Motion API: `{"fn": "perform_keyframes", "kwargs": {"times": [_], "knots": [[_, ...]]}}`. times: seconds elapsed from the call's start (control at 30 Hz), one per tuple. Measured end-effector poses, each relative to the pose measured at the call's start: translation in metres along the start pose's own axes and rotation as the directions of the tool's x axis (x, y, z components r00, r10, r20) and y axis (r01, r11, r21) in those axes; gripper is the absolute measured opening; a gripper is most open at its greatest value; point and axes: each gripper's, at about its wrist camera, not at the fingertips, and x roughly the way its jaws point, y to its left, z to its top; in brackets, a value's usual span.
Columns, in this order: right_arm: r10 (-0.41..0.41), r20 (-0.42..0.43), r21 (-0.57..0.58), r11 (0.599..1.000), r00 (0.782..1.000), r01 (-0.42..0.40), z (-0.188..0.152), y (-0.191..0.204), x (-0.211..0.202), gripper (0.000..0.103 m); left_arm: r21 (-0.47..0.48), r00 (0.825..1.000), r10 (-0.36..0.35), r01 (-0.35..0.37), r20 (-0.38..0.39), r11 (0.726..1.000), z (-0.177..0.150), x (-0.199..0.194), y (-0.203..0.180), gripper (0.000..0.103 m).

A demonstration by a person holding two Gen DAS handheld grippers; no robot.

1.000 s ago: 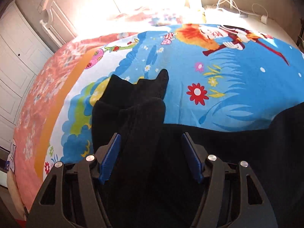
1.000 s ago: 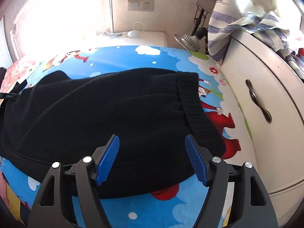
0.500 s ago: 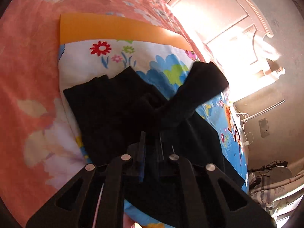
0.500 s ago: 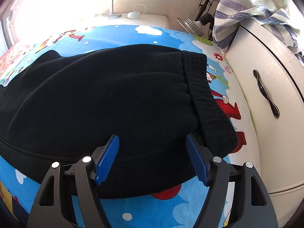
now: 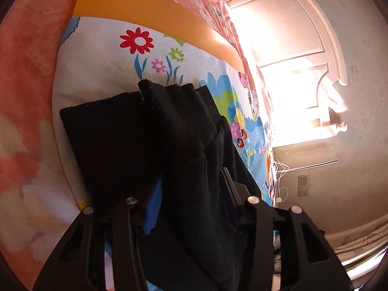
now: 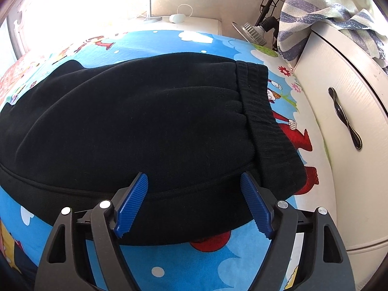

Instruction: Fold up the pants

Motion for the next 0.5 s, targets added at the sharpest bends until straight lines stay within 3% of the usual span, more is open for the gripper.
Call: {"fn": "perform_keyframes", "kwargs": {"times": [0.03,0.1,0.17,0.27,0.3,0.37,0.47,0.5], "knots": [[0.003,-0.002,-0.001,1.0,1.0,-0.003,0.0,0.0,0.001,0.076,0.007,1.0,0.007,-0.007,-0.01,1.0,0.004,0.001,-0.002,0.014],[0.013,-0.011,-0.004,1.0,1.0,-0.013,0.001,-0.002,0.0,0.076,0.044,1.0,0.015,-0.016,0.024,0.999,0.002,-0.02,-0.018,0.013],[0.023,-0.016,-0.005,1.0,1.0,-0.023,0.001,-0.003,0.0,0.076,0.137,0.992,0.038,-0.055,0.123,0.989,-0.013,-0.06,-0.045,0.013],[0.021,-0.02,-0.003,1.0,1.0,-0.021,0.001,-0.003,0.001,0.077,0.135,0.98,0.076,-0.101,0.183,0.986,-0.031,-0.086,-0.043,0.013],[0.018,-0.024,-0.005,1.0,1.0,-0.018,0.001,-0.002,0.002,0.077,0.135,0.98,0.103,-0.127,0.169,0.983,-0.031,-0.079,-0.033,0.013],[0.021,-0.029,-0.019,1.0,0.999,-0.022,0.002,-0.002,0.002,0.077,0.034,0.986,0.141,-0.144,0.09,0.989,-0.028,-0.056,0.003,0.013],[0.047,-0.027,-0.021,0.999,0.999,-0.048,0.0,-0.006,0.001,0.077,0.011,0.992,0.098,-0.1,0.079,0.995,-0.033,-0.051,0.027,0.021],[0.042,-0.025,-0.026,0.999,0.999,-0.043,-0.001,-0.005,0.001,0.077,0.004,0.993,0.086,-0.086,0.081,0.996,-0.033,-0.052,0.029,0.03]]}}
